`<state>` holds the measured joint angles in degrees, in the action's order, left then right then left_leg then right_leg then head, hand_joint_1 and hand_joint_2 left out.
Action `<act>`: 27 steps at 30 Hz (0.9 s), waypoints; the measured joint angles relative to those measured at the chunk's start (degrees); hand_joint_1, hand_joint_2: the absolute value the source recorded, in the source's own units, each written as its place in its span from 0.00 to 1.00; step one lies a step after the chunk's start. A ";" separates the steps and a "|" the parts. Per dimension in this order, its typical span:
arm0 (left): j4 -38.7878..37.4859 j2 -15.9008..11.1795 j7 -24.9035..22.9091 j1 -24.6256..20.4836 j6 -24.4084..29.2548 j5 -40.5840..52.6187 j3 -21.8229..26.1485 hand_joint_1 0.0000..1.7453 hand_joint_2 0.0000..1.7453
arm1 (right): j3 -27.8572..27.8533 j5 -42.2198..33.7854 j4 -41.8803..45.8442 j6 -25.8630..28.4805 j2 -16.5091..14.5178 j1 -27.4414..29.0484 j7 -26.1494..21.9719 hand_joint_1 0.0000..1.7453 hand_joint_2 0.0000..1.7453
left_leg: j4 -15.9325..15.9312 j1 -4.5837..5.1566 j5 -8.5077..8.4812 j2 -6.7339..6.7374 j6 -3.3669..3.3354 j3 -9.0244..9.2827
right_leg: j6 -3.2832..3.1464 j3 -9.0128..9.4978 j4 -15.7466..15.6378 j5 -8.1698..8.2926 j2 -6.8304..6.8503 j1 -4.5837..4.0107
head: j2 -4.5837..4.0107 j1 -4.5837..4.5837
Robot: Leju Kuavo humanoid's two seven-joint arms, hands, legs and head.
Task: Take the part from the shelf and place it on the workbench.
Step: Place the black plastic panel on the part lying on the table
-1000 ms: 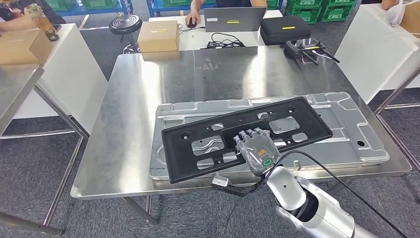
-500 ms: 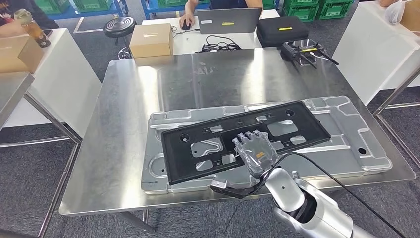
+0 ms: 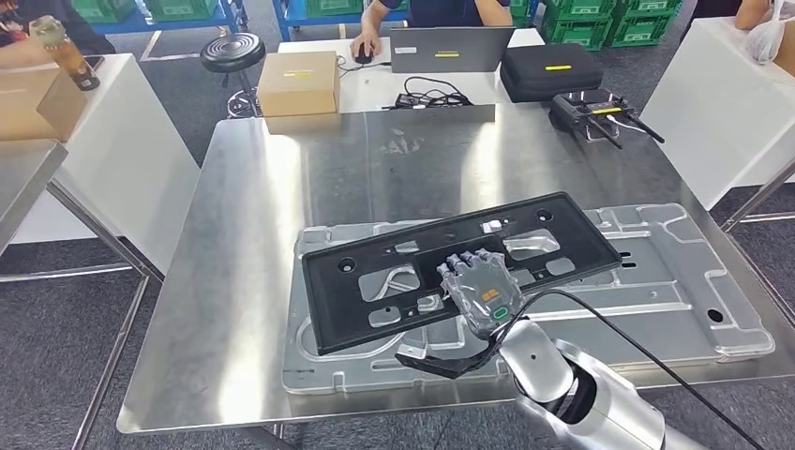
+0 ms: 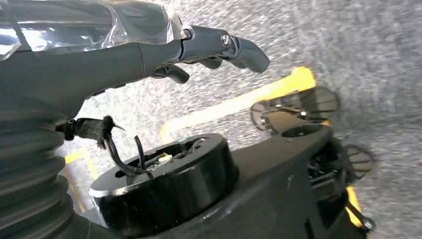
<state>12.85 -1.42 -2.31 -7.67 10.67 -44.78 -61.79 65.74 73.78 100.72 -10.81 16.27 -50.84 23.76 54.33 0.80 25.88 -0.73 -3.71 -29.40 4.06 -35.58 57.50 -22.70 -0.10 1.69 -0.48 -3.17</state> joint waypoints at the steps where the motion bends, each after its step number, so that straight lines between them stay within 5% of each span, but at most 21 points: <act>1: 0.00 -0.01 -0.04 -0.07 0.01 0.01 0.00 0.00 1.00 | -0.01 -0.04 0.00 -0.01 0.00 0.00 0.04 1.00 1.00 | 0.14 0.13 0.45 0.00 0.27 0.06 | -0.28 0.64 -1.49 0.16 0.00 -0.07 | 0.00 -0.02; 5: 0.00 -0.09 -0.14 -0.14 0.02 0.02 0.00 0.00 1.00 | -0.08 -0.12 0.02 -0.01 0.04 -0.08 0.08 1.00 1.00 | 1.51 -0.09 1.89 0.14 1.34 -0.26 | -1.71 1.11 -1.80 -0.80 -0.23 -0.10 | 0.00 -0.05; 7: 0.00 -0.11 -0.02 -0.17 0.02 0.08 0.00 0.00 1.00 | -0.14 -0.16 0.02 -0.01 0.01 -0.12 0.08 1.00 1.00 | 7.59 -0.49 4.47 0.22 2.13 -3.39 | -2.26 1.64 -1.86 -1.18 -0.24 0.07 | 0.00 -0.07; 9: 0.00 -0.09 0.95 -0.13 0.19 0.44 -0.02 0.00 1.00 | -0.14 -0.34 0.01 -0.09 0.00 0.02 0.14 1.00 1.00 | 15.84 -0.85 7.07 0.27 2.65 -8.45 | -2.43 2.12 -1.85 -1.66 -0.24 0.07 | 0.00 -0.08; 11: 0.00 -0.09 2.49 -0.07 0.74 1.06 -0.08 0.00 1.00 | -0.14 -0.56 0.00 -0.30 0.04 0.32 0.28 0.50 0.50 | 18.18 -1.00 5.95 0.29 2.75 -11.12 | -2.31 2.89 -1.84 -2.28 -0.28 0.07 | 0.00 -0.09; 13: 0.00 -0.09 3.20 -0.13 1.32 1.55 -0.14 0.00 1.00 | -0.19 -0.67 0.01 -0.44 0.08 0.48 0.39 0.00 0.00 | 11.55 -1.00 0.72 0.30 2.38 -9.33 | -2.07 4.05 -1.86 -3.04 -0.36 0.07 | 0.00 -0.09; 15: 0.00 -0.11 3.21 -0.21 1.53 1.96 -0.19 0.00 1.00 | -0.36 -0.70 0.02 -0.45 0.09 0.45 0.46 0.00 0.00 | 3.85 -0.67 -3.23 0.26 1.69 -6.29 | -1.61 4.98 -1.95 -3.75 -0.47 -0.06 | 0.00 -0.08; 19: 0.00 -0.14 3.72 -0.36 1.63 2.28 -0.22 0.00 1.00 | -0.60 -0.87 0.02 -0.53 0.11 0.49 0.49 0.00 0.00 | 1.06 -0.22 -3.72 0.24 0.66 -4.96 | -0.43 5.51 -2.30 -4.46 -0.53 -0.03 | 0.00 -0.06; 20: 0.00 -0.15 3.85 -0.37 1.64 2.17 -0.22 0.00 1.00 | -0.67 -0.90 0.02 -0.55 0.11 0.50 0.50 0.00 0.00 | 0.83 -0.20 -3.75 0.17 0.61 -4.72 | -0.47 5.67 -2.36 -4.30 -0.44 -0.05 | 0.00 -0.05; 24: 0.00 -0.23 3.95 -0.44 1.29 1.55 -0.22 0.00 1.00 | -0.80 -1.11 0.10 -0.78 0.15 0.48 0.57 0.00 0.00 | 0.55 0.07 -3.70 0.01 0.71 -4.20 | -2.52 6.53 -3.10 -4.43 -0.12 -0.17 | 0.00 -0.04; 27: 0.00 -0.25 3.88 -0.40 1.09 1.51 -0.22 0.00 1.00 | -0.80 -1.23 0.11 -0.84 0.15 0.51 0.63 0.00 0.00 | 0.57 0.14 -3.60 0.03 0.55 -4.25 | -2.12 6.59 -3.43 -4.28 -0.07 -0.14 | 0.00 -0.04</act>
<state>12.85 -1.67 1.57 -8.06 11.76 -43.28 -62.01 64.94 72.55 100.83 -11.65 16.41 -50.33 24.39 54.90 0.93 22.28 -0.69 -3.16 -33.65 1.94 -28.99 54.08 -26.97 -0.17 1.56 -0.48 -3.21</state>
